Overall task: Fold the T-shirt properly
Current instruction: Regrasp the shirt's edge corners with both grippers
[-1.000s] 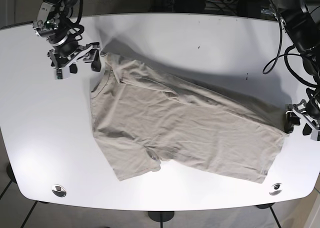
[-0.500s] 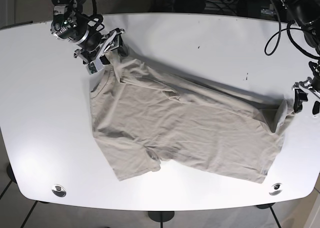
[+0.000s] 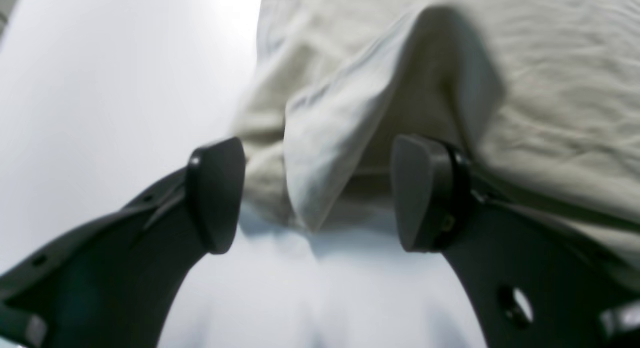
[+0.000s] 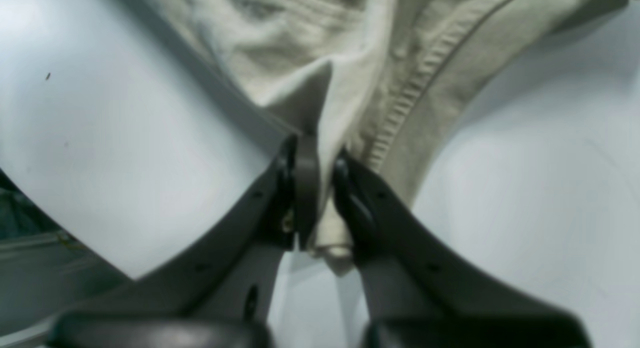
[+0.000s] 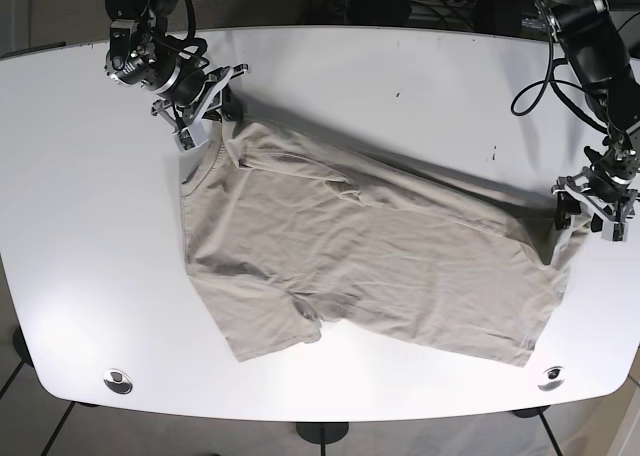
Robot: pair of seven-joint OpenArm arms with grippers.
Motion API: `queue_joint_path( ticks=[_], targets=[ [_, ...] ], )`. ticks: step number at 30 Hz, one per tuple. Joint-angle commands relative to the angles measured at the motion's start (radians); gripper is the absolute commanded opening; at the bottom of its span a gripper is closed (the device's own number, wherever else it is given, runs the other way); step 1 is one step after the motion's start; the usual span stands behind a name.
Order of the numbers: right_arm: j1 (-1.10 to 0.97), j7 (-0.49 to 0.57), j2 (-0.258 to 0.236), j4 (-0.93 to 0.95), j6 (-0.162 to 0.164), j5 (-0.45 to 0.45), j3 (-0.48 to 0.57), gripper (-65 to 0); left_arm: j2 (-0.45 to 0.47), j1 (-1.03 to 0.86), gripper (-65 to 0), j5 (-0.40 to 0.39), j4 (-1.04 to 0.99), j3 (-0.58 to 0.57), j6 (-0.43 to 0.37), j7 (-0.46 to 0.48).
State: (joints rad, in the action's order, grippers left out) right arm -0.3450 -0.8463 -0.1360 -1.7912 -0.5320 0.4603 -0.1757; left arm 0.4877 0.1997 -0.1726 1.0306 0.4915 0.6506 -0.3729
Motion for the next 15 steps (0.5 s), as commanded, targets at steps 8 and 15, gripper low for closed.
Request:
queue_joint_path(
  ticks=[8, 15],
  targets=[
    [0.005, 0.017, -0.004, -0.069, -0.007, 0.021, -0.003, -62.6, 0.053, 0.137, -22.5, -0.015, -0.183, -0.158, -0.005, 0.028],
    [0.007, 0.019, 0.017, -0.068, -0.017, 0.022, -0.110, -62.8, 0.053, 0.139, -51.5, 0.114, -0.224, -0.158, 0.002, 0.031]
  ],
)
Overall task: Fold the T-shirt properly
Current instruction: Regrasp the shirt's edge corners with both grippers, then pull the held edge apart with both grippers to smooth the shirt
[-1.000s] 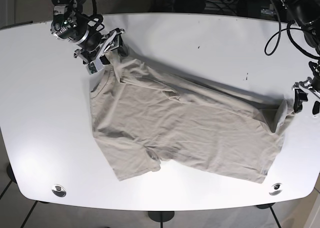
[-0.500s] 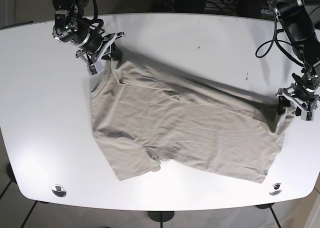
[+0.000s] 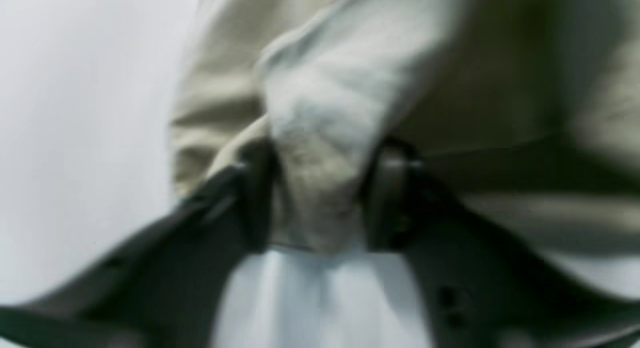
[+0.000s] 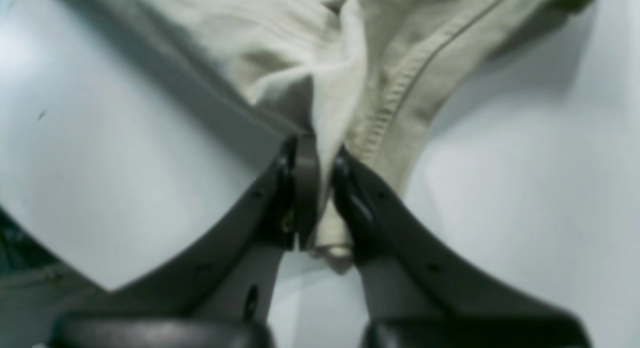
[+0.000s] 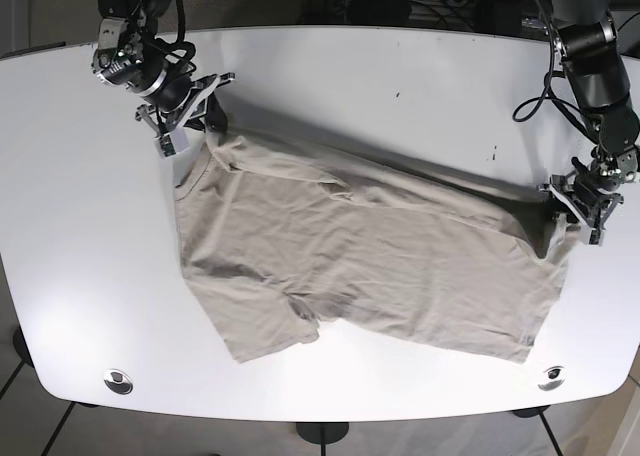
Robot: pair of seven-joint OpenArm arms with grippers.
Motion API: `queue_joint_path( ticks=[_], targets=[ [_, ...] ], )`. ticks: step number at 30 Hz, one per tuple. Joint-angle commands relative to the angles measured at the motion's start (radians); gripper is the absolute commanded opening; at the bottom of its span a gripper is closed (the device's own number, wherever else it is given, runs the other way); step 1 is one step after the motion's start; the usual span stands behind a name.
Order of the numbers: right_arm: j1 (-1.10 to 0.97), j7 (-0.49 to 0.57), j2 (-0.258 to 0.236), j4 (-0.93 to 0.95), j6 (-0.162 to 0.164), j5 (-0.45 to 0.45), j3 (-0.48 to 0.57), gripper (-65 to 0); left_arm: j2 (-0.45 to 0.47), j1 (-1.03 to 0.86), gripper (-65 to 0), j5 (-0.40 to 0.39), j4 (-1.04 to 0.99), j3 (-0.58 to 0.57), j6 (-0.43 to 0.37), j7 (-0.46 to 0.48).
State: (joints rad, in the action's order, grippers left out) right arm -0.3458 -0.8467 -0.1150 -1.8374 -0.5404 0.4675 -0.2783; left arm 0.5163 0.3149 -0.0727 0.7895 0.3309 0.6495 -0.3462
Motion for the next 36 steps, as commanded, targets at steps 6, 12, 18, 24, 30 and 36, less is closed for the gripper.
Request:
queue_joint_path(
  ticks=[6, 12, 18, 24, 30, 36],
  targets=[
    [0.009, 0.016, 0.001, -0.021, -0.002, 0.006, -0.014, -62.9, 0.023, -0.073, -65.0, 0.021, 0.233, 0.050, 0.045, 0.008],
    [-0.031, 0.011, -0.058, -0.025, -0.010, 0.015, -0.078, -62.9, 0.017, -0.250, -65.0, 0.023, 0.583, 0.138, 0.049, -0.195],
    [-0.092, 0.011, -0.150, -0.061, -0.010, 0.015, -0.077, -62.9, 0.017, -0.422, -64.7, 0.027, 0.799, 0.288, 0.049, -0.340],
    [-0.106, 0.011, -0.162, -0.074, -0.011, 0.015, -0.074, -62.9, 0.017, -0.514, -64.4, 0.027, 0.875, 0.340, 0.049, -0.400],
    [-0.114, 0.011, -0.162, -0.072, -0.011, 0.006, -0.072, -62.9, 0.018, -0.491, -41.4, 0.027, 0.867, 0.353, 0.049, -0.402],
    [-0.111, 0.011, -0.159, -0.068, -0.010, 0.006, -0.077, -62.9, 0.020, -0.359, -19.3, 0.026, 0.687, 0.363, 0.049, -0.400]
  ],
)
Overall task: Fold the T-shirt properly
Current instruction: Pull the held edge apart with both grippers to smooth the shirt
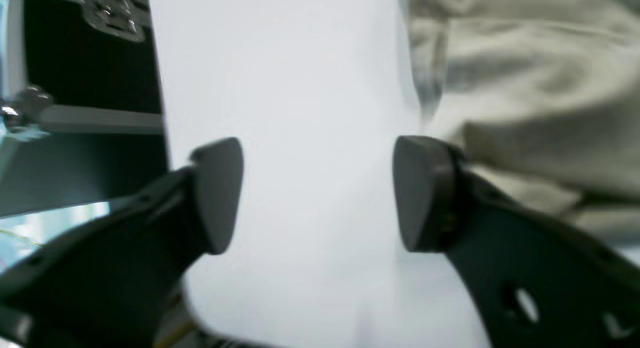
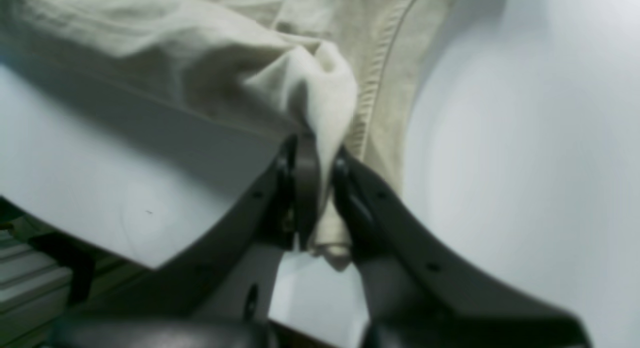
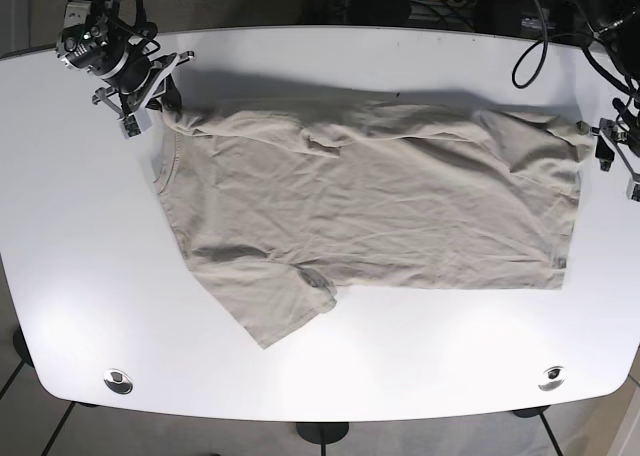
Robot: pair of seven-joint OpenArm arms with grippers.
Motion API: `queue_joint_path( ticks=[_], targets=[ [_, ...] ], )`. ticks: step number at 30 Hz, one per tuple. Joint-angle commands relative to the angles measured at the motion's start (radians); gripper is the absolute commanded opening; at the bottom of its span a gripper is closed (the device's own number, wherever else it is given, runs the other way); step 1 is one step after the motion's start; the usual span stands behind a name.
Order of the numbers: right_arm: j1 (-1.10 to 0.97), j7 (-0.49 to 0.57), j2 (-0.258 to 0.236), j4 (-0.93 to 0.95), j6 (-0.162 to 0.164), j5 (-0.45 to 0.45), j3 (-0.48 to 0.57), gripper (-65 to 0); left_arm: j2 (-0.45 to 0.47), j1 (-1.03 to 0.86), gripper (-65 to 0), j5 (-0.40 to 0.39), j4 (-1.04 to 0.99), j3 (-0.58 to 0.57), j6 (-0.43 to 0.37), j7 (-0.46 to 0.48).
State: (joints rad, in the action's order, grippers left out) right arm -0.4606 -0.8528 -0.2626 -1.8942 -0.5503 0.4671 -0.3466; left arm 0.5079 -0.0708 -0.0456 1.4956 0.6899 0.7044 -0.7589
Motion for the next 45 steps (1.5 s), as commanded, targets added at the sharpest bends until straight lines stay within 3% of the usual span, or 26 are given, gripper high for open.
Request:
queue_joint_path(
  ticks=[1, 5, 10, 13, 23, 24, 25, 27, 28, 30, 35, 41, 45],
  targets=[
    [0.004, 0.017, -0.011, -0.001, 0.000, 0.006, -0.009, -62.9, 0.030, 0.058, -19.3, 0.000, -0.051, -0.008, -0.006, 0.014],
    [0.012, 0.020, -0.005, -0.001, 0.000, 0.014, -0.006, -62.6, 0.033, 0.116, -19.3, -0.001, -0.095, -0.048, -0.006, 0.016],
    [0.015, 0.019, 0.013, -0.001, 0.002, 0.012, -0.012, -62.6, 0.022, 0.055, -19.3, -0.007, 0.052, -0.071, -0.006, 0.014],
    [0.015, 0.019, 0.016, 0.000, 0.000, 0.014, -0.010, -62.6, -0.033, 0.050, -19.3, -0.007, 0.075, -0.071, -0.006, 0.014],
    [0.020, 0.019, 0.050, -0.001, 0.000, 0.014, -0.006, -62.6, -0.076, 0.085, -20.0, -0.007, -0.152, -0.075, -0.006, 0.014],
    [0.020, 0.019, 0.050, -0.001, 0.000, 0.014, -0.006, -62.6, -0.082, 0.085, -21.1, -0.007, -0.152, -0.075, -0.006, 0.014],
    [0.020, 0.020, 0.052, -0.001, 0.000, 0.014, -0.006, -62.6, -0.085, 0.090, -28.5, -0.007, -0.154, -0.072, -0.006, 0.014],
    [0.020, 0.022, 0.052, -0.001, 0.000, 0.014, -0.006, -62.6, -0.087, 0.091, -49.2, -0.007, -0.154, -0.072, -0.006, 0.016],
    [0.020, 0.022, 0.052, -0.001, 0.000, 0.014, -0.006, -62.6, -0.088, 0.093, -64.3, -0.007, -0.154, -0.074, -0.006, 0.016],
    [0.021, 0.022, 0.052, -0.001, 0.000, 0.014, -0.006, -62.6, -0.090, 0.093, -65.0, -0.009, -0.149, -0.071, -0.006, 0.016],
    [0.030, 0.022, 0.052, -0.001, 0.000, 0.015, -0.007, -62.6, -0.088, 0.068, -65.0, -0.147, -0.016, -0.025, -0.006, 0.014],
    [0.032, 0.022, 0.052, -0.001, 0.000, 0.015, -0.010, -62.6, -0.082, 0.098, -65.0, -0.149, 0.032, 0.024, -0.006, 0.014],
    [0.032, 0.022, 0.052, -0.001, 0.000, 0.015, -0.010, -62.6, -0.059, 0.122, -65.0, -0.149, -0.039, 0.021, -0.006, 0.016]
  ],
)
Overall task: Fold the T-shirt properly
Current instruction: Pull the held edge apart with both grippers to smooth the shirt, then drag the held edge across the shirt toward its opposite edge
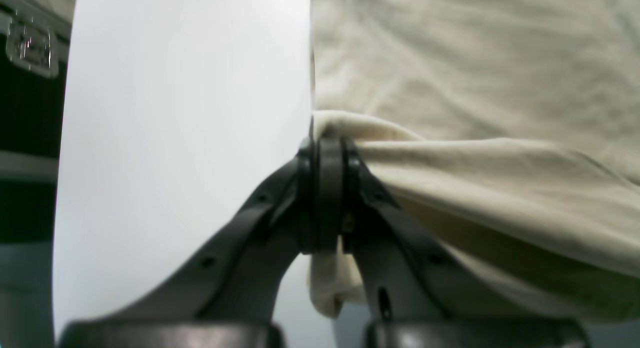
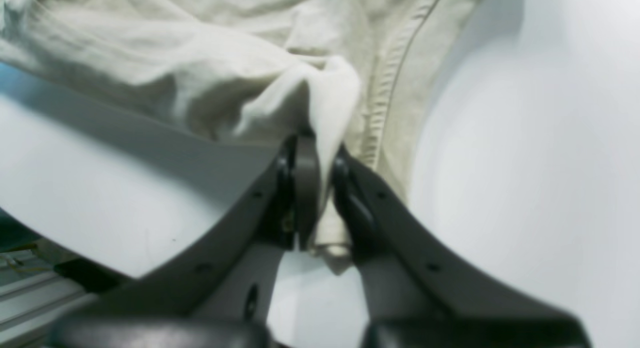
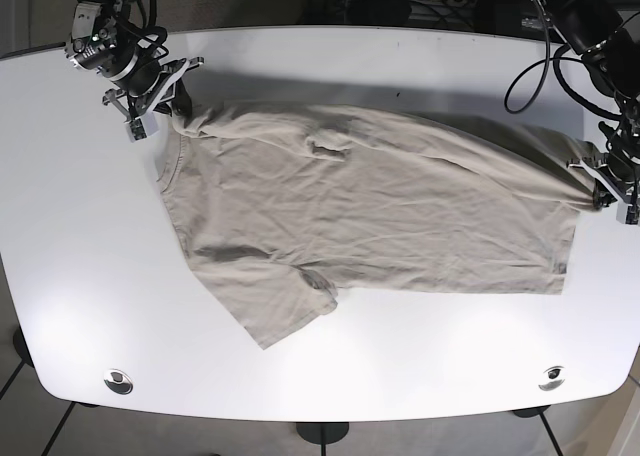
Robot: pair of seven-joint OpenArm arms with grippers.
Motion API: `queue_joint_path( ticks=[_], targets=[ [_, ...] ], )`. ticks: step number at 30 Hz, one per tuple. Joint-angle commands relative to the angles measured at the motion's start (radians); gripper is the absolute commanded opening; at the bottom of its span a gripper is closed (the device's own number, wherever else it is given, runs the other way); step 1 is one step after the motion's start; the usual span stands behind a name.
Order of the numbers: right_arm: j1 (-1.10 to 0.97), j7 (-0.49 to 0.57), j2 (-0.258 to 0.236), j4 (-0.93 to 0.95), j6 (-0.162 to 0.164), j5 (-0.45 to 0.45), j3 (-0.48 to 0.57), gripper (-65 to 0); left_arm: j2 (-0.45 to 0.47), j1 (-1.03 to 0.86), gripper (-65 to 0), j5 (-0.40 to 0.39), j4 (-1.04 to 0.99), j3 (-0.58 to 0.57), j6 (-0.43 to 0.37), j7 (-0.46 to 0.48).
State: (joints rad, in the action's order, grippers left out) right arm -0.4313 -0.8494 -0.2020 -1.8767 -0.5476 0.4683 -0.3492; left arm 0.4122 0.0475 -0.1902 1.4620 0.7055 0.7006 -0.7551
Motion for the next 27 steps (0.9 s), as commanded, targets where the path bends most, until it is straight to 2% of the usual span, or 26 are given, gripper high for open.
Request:
queue_joint_path(
  ticks=[1, 4, 5, 9, 15, 17, 21, 24, 26, 27],
  targets=[
    [0.002, 0.019, -0.009, -0.017, -0.002, 0.014, -0.007, -62.6, 0.041, 0.012, -65.0, -0.005, -0.022, 0.006, -0.002, 0.012],
    [0.002, 0.020, -0.004, -0.016, -0.002, 0.014, -0.057, -62.6, 0.046, 0.061, -65.0, -0.005, -0.065, 0.016, -0.002, 0.012],
    [0.002, 0.020, 0.014, -0.014, -0.004, 0.014, -0.080, -62.6, 0.047, 0.062, -65.0, -0.005, -0.071, 0.036, -0.002, 0.012],
    [0.013, 0.014, 0.031, -0.011, -0.058, 0.014, -0.130, -62.6, 0.057, 0.065, -65.0, -0.005, -0.100, 0.059, -0.002, 0.013],
    [0.050, 0.005, 0.025, -0.034, -0.059, 0.014, -0.127, -62.3, 0.053, 0.067, -65.0, -0.005, -0.103, 0.062, -0.002, 0.019],
    [0.088, -0.043, 0.005, -0.028, -0.059, 0.014, -0.126, -60.7, 0.053, 0.067, -65.0, -0.004, -0.103, 0.059, -0.002, 0.067],
    [0.153, -0.104, -0.012, -0.028, -0.059, 0.014, -0.126, -46.1, 0.053, 0.065, -65.0, -0.004, -0.160, 0.058, -0.002, 0.119],
    [0.187, -0.107, -0.040, -0.025, -0.059, 0.011, -0.126, -30.6, 0.060, 0.067, -64.7, -0.004, -0.195, 0.056, -0.002, 0.121],
    [0.187, -0.107, -0.046, -0.031, -0.059, 0.014, -0.127, -22.4, 0.067, 0.067, -57.5, -0.004, -0.200, 0.056, -0.002, 0.119],
    [0.183, -0.107, -0.046, -0.034, -0.059, 0.014, -0.127, -19.7, 0.069, 0.067, -48.6, -0.004, -0.198, 0.056, -0.002, 0.118]
  ],
)
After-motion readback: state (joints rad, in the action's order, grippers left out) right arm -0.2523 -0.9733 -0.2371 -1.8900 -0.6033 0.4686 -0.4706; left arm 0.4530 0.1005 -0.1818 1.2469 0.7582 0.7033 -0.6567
